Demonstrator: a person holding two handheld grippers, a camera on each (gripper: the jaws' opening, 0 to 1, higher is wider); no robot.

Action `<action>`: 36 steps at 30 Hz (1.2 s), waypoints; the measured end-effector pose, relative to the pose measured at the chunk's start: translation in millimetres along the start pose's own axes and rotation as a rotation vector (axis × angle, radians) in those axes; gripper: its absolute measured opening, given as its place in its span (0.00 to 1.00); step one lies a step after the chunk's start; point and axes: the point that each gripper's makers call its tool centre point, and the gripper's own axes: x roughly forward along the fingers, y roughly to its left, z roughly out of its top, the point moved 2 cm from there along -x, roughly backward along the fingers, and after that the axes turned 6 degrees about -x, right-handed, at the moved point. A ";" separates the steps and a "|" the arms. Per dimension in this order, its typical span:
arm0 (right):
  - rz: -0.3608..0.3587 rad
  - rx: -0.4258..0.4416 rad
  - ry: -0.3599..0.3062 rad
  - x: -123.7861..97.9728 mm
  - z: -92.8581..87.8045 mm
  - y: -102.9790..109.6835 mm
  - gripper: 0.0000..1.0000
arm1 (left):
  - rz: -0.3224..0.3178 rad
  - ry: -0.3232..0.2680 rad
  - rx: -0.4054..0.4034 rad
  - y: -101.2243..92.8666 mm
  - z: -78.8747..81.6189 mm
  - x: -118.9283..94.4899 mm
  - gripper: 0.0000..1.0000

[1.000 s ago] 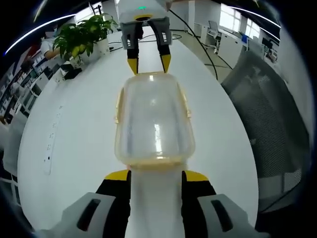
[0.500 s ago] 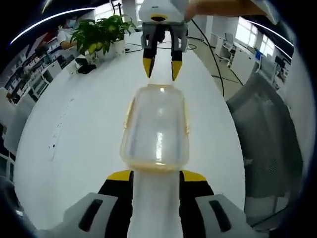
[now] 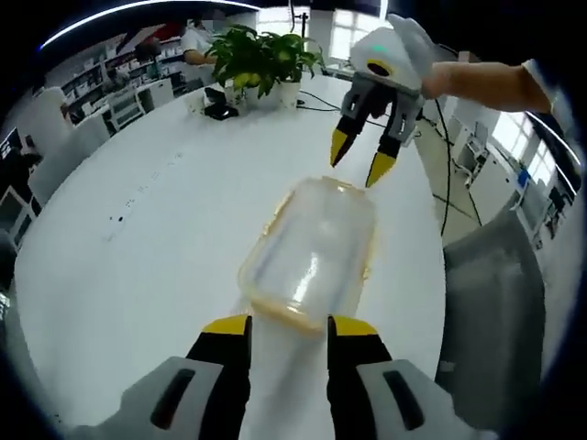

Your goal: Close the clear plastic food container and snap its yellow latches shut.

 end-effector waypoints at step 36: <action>-0.031 0.555 -0.243 14.6 -12.8 -5.8 0.22 | 0.026 -0.099 -0.313 -5.3 -10.5 20.9 0.19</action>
